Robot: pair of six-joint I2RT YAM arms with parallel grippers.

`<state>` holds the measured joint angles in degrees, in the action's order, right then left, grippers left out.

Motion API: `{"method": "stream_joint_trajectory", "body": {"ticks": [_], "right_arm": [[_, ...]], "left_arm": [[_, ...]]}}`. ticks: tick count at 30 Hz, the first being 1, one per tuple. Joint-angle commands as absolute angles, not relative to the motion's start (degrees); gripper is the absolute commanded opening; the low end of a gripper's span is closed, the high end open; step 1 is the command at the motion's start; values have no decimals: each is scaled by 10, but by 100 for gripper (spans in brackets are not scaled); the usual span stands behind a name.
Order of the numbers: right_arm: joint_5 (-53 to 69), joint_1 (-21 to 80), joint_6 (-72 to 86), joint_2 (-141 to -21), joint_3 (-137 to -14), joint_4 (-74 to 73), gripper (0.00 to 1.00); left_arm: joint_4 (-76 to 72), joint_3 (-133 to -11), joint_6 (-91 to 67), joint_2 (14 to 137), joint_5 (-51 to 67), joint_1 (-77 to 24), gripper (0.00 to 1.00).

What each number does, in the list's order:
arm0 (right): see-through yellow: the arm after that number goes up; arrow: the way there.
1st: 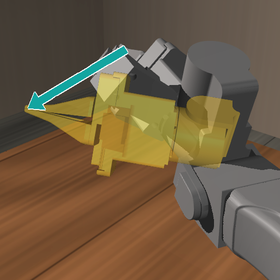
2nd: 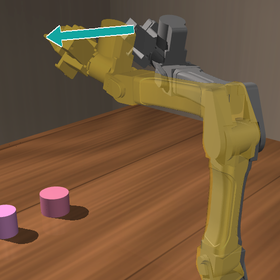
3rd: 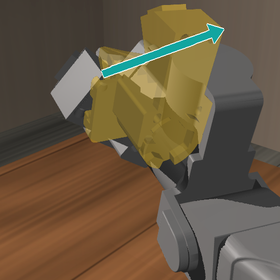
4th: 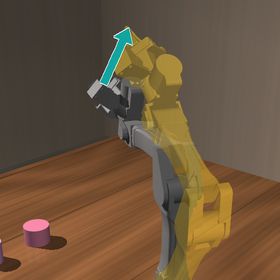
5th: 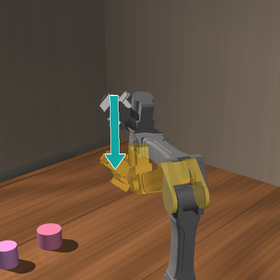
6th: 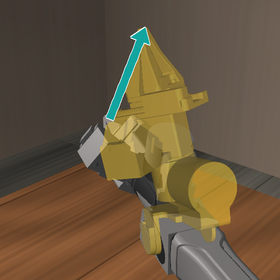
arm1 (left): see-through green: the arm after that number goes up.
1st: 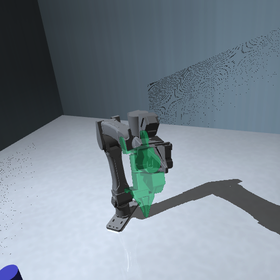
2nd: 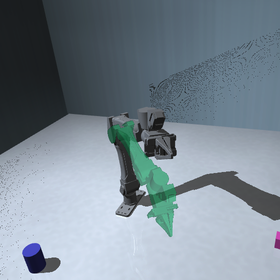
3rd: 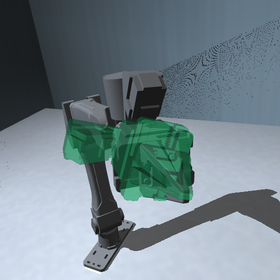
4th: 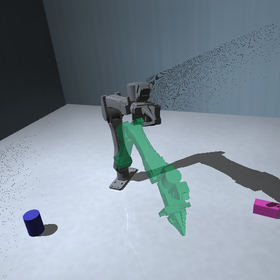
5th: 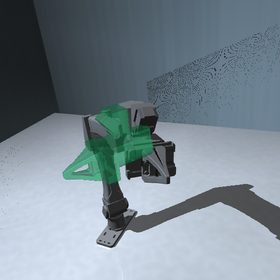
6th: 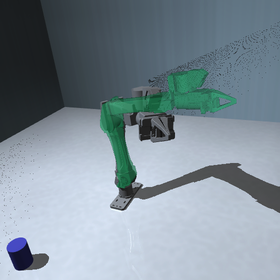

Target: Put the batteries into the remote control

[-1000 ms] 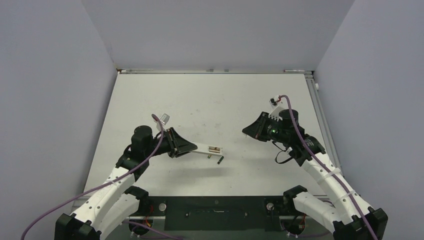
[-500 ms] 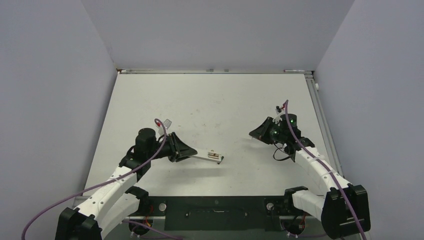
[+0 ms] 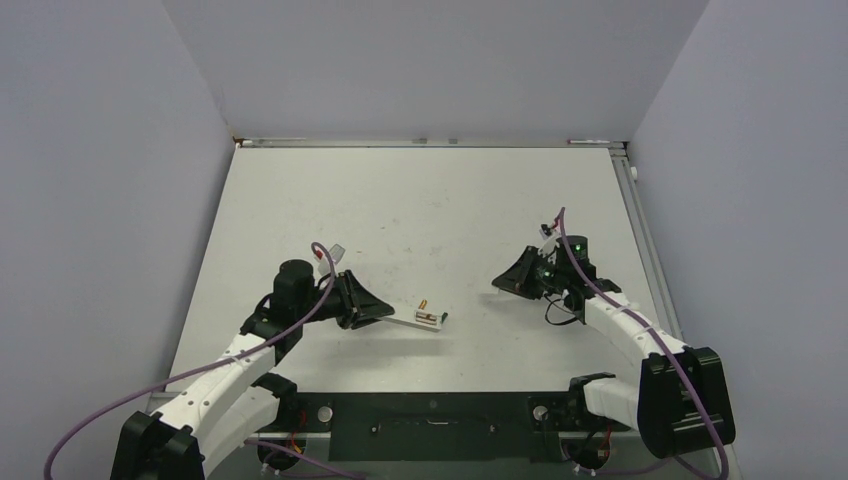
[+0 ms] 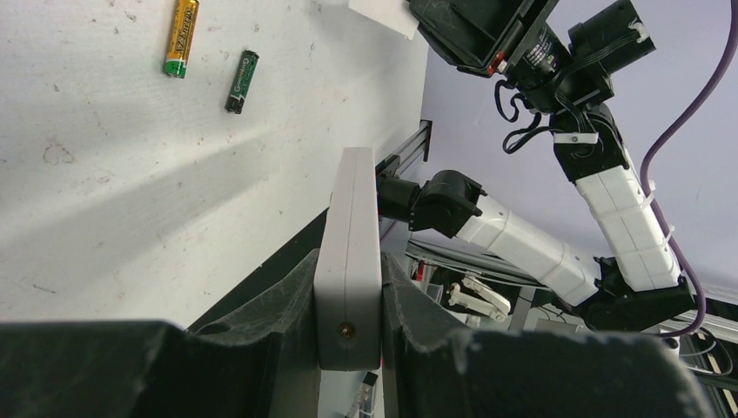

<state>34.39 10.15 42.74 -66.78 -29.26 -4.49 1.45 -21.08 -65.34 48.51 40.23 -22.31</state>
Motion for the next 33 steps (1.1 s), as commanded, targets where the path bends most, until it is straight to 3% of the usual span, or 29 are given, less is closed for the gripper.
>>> {"method": "stream_joint_trajectory", "body": {"ticks": [1,5,10,18,33], "right_arm": [[432,100,363,-664,-302,-62,8],[482,115,310,-647,-319,-142,9],[462,212,277,-635,-345,-211,8],[444,277,246,-634,-354,-299,8],[318,279,354,-615,-273,-228,9]], "left_arm": [[-7,-219,-647,488,418,-220,0],[-11,-221,-645,497,423,-220,0],[-18,-227,-643,507,430,-220,0],[-20,-230,-641,510,444,-220,0],[-17,-223,-639,506,444,-220,0]]}}
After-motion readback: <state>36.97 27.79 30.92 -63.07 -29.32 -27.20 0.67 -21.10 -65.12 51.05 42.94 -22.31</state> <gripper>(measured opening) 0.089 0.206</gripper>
